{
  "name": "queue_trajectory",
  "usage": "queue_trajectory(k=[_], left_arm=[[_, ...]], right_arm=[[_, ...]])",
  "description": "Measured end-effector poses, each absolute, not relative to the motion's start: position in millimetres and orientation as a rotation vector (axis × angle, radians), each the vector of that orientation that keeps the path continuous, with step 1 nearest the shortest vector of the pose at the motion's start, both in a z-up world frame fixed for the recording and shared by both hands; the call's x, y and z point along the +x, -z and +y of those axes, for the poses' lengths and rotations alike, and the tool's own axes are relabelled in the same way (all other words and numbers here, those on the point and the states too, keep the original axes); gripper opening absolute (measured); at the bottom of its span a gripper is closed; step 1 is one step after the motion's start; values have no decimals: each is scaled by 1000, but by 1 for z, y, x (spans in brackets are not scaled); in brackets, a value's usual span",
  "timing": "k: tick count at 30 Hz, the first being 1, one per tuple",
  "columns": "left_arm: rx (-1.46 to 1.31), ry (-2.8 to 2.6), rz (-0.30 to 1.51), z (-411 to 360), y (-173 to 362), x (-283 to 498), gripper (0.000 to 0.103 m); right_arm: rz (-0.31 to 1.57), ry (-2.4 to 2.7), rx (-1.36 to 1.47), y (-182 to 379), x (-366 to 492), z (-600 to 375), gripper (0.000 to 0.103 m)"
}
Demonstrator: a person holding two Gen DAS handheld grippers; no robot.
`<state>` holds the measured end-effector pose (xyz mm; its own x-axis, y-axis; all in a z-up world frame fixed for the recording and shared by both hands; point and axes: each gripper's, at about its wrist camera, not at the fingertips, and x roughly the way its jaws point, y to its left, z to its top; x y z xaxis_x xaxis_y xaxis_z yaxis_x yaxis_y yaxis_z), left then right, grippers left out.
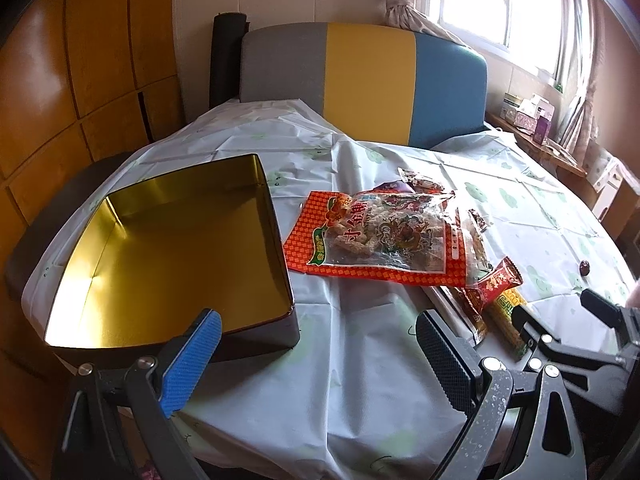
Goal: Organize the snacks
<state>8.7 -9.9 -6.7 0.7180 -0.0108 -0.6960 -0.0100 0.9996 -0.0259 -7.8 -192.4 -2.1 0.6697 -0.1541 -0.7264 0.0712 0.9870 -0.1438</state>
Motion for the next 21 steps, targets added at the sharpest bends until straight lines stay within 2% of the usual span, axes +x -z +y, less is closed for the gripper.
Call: queue_trajectory(k=[21], left_arm=[[-29,4,778,-10,8,9,98]], right_arm=[[827,132,-109,1,-4,-198,102]])
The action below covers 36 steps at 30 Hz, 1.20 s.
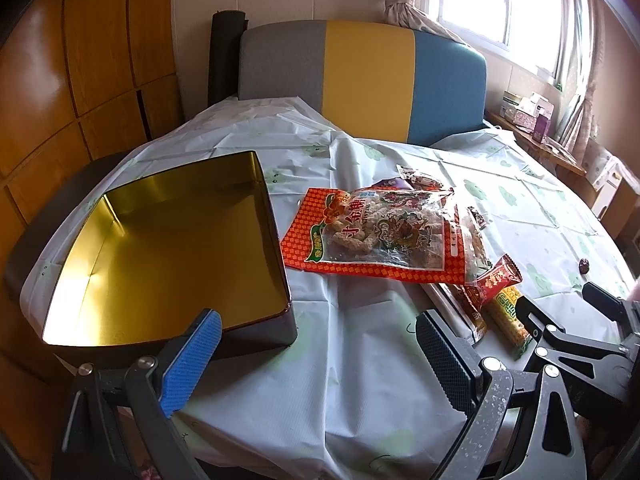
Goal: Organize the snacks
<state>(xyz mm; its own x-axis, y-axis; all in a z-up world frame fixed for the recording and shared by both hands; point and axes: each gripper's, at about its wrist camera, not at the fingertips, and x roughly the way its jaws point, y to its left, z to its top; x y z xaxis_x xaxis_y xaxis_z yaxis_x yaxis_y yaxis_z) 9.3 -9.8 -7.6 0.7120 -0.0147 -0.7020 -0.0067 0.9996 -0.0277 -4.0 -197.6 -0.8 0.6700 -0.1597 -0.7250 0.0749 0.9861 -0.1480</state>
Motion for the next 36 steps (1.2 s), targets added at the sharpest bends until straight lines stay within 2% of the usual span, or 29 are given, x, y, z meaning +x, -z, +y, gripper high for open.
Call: queue_trajectory(k=[18,27,31,33,35,36], left_arm=[[-20,13,792,-14,9,11,98],[-17,28,806,-18,11,14,98],[-40,63,831,-18,11,20,98],[-71,89,850,-19,10,25,96],[-105,127,884,-21,11,33,84],[-129,151,909,-22,12,38,83]], right_arm=[[839,85,-150,-7,3,-201,102],[921,-37,-174,-23,23,-209,101],[968,-110,-213,-33,42,-216,96],[991,-157,-246,-34,54,-221,92],[1000,-178,-298,-31,67,-226,91],[1003,-184,-316,-28,72,-229,91]])
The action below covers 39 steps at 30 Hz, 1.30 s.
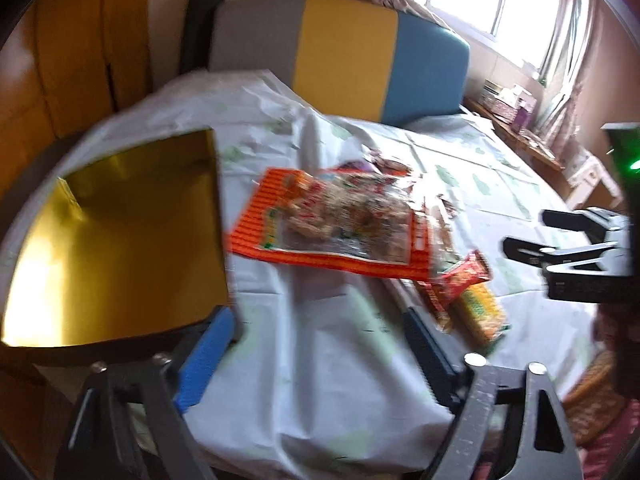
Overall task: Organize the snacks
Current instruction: 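Grasp the orange-bordered snack bag with the left tool and lift it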
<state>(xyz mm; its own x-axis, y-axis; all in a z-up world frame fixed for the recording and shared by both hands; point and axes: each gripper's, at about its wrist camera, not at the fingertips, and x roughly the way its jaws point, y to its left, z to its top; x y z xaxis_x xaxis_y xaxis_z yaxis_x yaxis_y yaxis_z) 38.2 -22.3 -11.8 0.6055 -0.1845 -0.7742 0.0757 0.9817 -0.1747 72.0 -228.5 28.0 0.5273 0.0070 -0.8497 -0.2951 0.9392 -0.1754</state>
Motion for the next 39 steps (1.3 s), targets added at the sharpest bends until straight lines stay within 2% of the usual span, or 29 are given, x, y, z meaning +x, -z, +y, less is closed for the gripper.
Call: queue_trajectory(k=[1,2,5,10,14,22,26,29,30,32,33,35,38,39], left_arm=[[-153,169,929,-23,13,43,73],[-173,186,950,-25,15,48,57],[-229,250,1016,-36,21,64,41],[-374,283,1080,-51,38,79,40],[-463,267,1095,-62,49,89,41],[-784,230,1069,-53,70,98,57],[-861,200,1060,-45,79,97,57],[-854,188,1042,-45,76,103,54],[-855,174,1028,-44,77,106,50],[-829,173,1028,-44,79,112,30],[-829,187,1027,-43,79,115,28],[-786,192,1017,-44,72,116,13],[-663,188,955,-46,52,112,1],[-633,186,931,-45,44,111,1]], right_arm=[[1011,-190,-327,-24,79,-233,91],[1020,-190,-330,-20,83,-237,91],[1038,-171,-302,-7,96,-254,91],[1081,-134,-200,14,105,-283,90],[1052,-168,-171,7,109,-284,90],[1043,-170,-188,4,111,-281,90],[1051,-173,-206,7,112,-278,90],[1056,-178,-232,9,111,-274,90],[1058,-179,-235,10,111,-274,90],[1060,-176,-243,12,111,-273,90],[1060,-172,-246,12,110,-273,90],[1058,-164,-252,13,110,-273,90],[1057,-157,-254,13,111,-274,89],[1057,-159,-255,13,111,-274,89]])
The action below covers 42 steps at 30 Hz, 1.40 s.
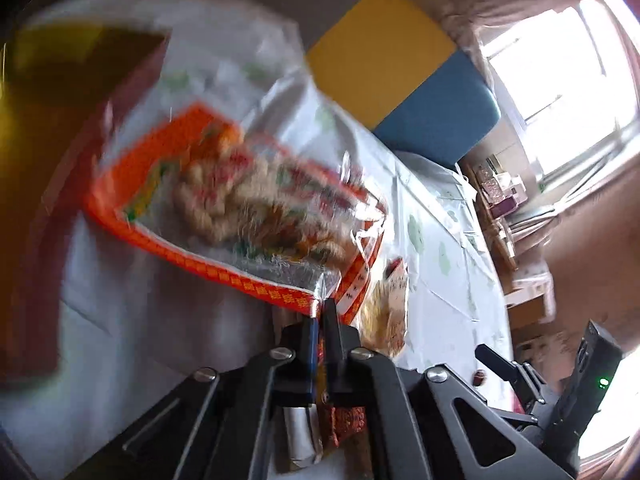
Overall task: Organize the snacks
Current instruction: 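Grasp the orange-bordered snack bag with the left tool and lift it, then carry the snack bag over the gold tin and open the left tool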
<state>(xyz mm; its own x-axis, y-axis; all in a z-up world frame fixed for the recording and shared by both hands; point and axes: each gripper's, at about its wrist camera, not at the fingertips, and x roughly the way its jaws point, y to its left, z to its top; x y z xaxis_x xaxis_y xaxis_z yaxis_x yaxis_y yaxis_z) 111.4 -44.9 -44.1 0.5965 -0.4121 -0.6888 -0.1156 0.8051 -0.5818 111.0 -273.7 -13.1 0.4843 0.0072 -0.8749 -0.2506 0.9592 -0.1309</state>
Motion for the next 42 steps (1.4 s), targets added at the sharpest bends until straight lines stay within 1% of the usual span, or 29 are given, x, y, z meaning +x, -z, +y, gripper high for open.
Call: queue_trajectory(k=[7,14,17,23,25,31,36,42], left_arm=[[-455,208,843,-37,11,103,0],[-336,269,692,-38,-43,102,0],[-353,284,641,-25,-66,103,0],[-405,230,594,14,-88,107,0],[-418,205,573,30,-96,104,0],[-440,127,515,74,-113,88,0],[-400,34,520,105,-101,80,0],[-416,-124,737,140,-30,86,0]], right_arm=[[1052,-175,-260,12,109,-270,83],[1043,-172,-258,11,109,-270,83],[1036,-167,-258,9,107,-270,83],[1034,-166,-247,8,107,-271,83],[1037,-167,-246,8,107,-271,78],[1047,-162,-237,10,108,-271,78],[1049,-157,-243,10,107,-270,78],[1059,-147,-246,12,107,-270,78]])
